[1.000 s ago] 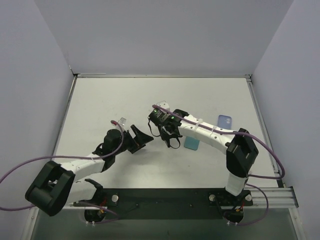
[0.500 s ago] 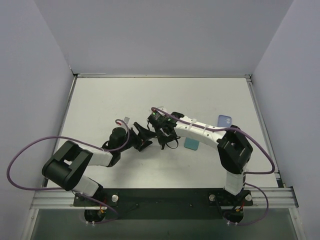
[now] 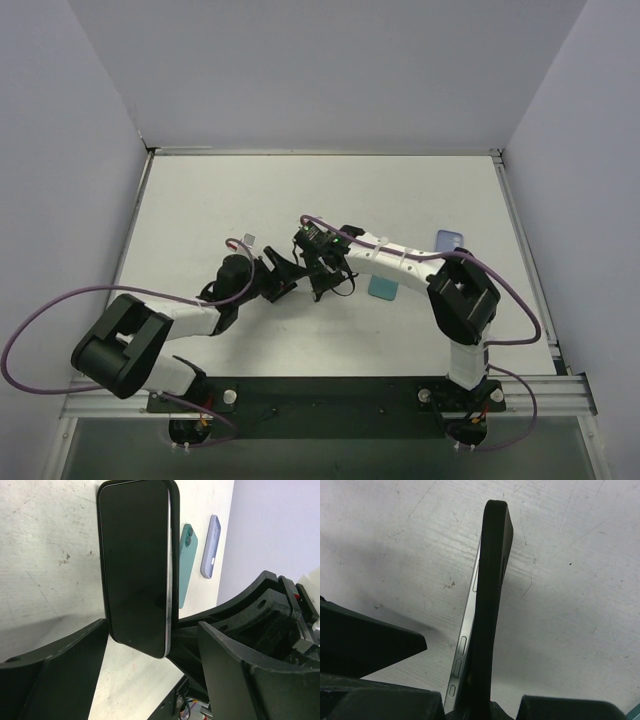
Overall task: Take the phone out of the phone case
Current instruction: Remove the phone case from the phone.
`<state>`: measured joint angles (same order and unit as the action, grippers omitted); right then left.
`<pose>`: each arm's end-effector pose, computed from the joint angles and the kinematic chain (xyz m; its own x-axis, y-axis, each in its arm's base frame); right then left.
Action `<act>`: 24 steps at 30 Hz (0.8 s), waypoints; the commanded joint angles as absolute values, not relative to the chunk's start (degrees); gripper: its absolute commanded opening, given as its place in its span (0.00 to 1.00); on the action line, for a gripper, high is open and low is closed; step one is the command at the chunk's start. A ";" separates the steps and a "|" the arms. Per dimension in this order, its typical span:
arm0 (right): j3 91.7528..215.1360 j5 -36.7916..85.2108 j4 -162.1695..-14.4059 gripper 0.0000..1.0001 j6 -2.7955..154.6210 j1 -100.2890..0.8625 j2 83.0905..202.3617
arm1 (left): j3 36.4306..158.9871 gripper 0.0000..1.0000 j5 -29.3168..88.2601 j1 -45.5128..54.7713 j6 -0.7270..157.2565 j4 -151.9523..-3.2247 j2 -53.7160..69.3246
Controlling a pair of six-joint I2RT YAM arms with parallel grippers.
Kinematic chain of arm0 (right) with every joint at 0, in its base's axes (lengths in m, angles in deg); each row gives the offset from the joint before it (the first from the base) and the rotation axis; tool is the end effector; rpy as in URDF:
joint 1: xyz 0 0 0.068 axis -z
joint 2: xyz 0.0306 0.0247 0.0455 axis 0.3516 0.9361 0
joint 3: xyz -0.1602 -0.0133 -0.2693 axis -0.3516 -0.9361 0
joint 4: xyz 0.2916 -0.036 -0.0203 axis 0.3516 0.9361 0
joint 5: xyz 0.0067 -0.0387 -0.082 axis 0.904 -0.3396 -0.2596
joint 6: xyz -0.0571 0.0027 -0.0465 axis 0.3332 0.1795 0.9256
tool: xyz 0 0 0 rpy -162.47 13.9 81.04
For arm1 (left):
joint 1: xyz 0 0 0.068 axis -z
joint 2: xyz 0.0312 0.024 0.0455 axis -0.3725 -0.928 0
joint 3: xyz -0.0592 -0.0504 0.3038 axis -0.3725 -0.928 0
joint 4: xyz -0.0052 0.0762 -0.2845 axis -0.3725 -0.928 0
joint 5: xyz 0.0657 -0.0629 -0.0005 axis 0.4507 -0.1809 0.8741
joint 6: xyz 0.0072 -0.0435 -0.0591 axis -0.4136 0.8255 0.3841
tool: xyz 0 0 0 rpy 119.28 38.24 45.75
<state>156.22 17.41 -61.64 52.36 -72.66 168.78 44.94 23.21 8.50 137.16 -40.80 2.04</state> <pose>0.2822 0.3637 0.2116 -0.8408 -0.2566 -0.4766 -0.4273 0.8552 0.2934 0.2351 -0.1557 0.1455 -0.7613 -0.6114 -0.2160 -0.0859 0.4253 -0.9010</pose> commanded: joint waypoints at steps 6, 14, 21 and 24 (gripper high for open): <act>156.38 26.15 -69.11 0.00 51.88 -73.23 173.35 | 46.81 0.72 23.84 8.98 129.01 -49.98 6.92; 158.93 28.08 -69.19 0.00 51.44 -73.85 177.39 | 47.16 0.67 25.87 8.98 126.54 -57.62 10.52; 161.66 29.40 -68.32 0.00 50.82 -74.46 180.91 | 48.04 0.68 28.59 8.98 123.99 -63.60 13.51; 162.62 29.93 -68.05 0.00 50.65 -74.90 181.79 | 48.39 0.68 29.47 8.98 123.11 -64.66 14.04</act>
